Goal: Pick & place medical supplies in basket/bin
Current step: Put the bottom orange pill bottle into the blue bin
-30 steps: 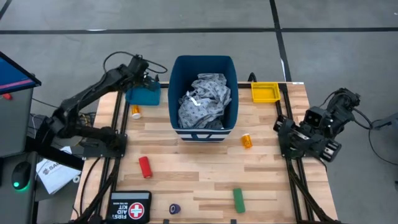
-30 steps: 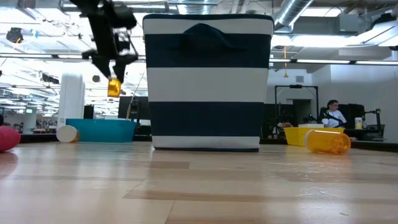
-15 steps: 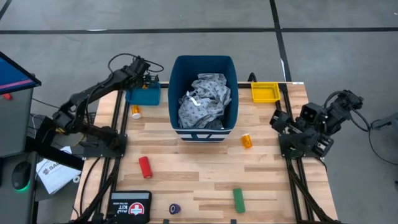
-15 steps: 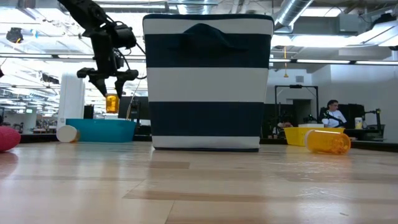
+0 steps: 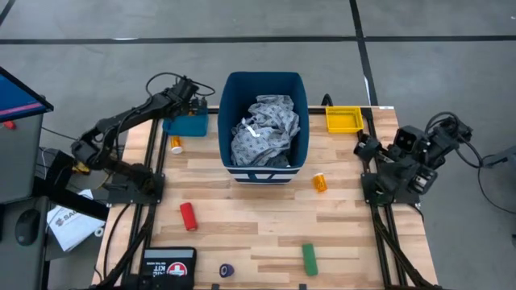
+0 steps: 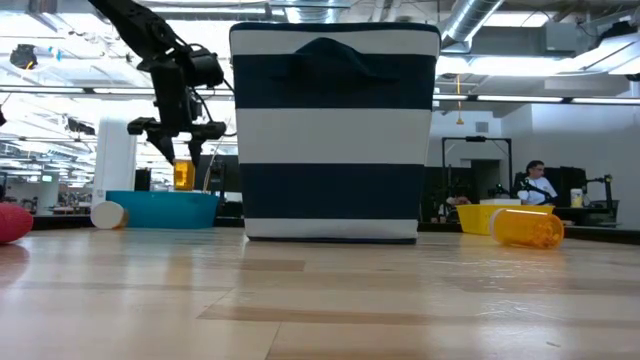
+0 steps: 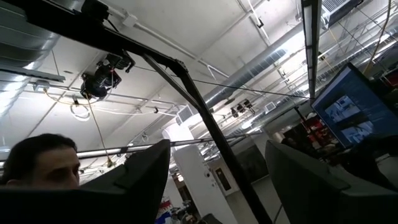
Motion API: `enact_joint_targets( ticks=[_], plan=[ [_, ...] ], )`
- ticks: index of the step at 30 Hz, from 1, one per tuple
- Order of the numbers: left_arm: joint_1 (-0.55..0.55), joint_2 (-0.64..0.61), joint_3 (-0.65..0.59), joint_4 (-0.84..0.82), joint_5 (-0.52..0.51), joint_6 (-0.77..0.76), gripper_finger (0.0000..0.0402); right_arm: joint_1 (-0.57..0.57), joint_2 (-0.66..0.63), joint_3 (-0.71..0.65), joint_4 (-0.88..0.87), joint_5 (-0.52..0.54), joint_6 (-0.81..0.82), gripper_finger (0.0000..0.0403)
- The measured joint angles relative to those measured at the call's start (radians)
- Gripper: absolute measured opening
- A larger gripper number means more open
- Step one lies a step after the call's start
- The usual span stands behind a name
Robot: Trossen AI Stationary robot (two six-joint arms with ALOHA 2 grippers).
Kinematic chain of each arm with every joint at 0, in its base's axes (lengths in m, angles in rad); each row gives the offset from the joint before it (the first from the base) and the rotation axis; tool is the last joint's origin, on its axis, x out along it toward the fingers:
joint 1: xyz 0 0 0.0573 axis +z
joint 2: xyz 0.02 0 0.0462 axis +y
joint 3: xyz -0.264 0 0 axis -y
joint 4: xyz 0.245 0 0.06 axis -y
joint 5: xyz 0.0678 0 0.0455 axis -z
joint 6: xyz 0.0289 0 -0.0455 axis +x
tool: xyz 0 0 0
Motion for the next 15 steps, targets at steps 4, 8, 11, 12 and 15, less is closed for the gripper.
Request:
enact_joint_targets(
  ticks=[4, 8, 11, 12, 15],
  plan=[
    [0.002, 0.045, 0.000, 0.015, -0.002, 0.000, 0.0205, 0.002, -0.002, 0.000, 0.000, 0.000, 0.000, 0.0260],
    [0.000, 0.080, 0.000, 0.055, -0.002, 0.003, 0.0205, 0.002, -0.001, 0.000, -0.001, 0.000, 0.000, 0.0260],
    [-0.006, 0.110, 0.000, 0.066, -0.001, 0.003, 0.0205, 0.002, -0.002, 0.000, -0.003, 0.000, 0.000, 0.0260],
    [-0.006, 0.122, 0.000, 0.069, -0.001, 0.001, 0.0205, 0.002, -0.002, 0.000, -0.003, 0.000, 0.000, 0.0260],
    [-0.007, 0.139, 0.000, 0.089, 0.001, -0.009, 0.0205, 0.002, -0.001, 0.000, -0.004, 0.000, 0.000, 0.0260]
  ],
)
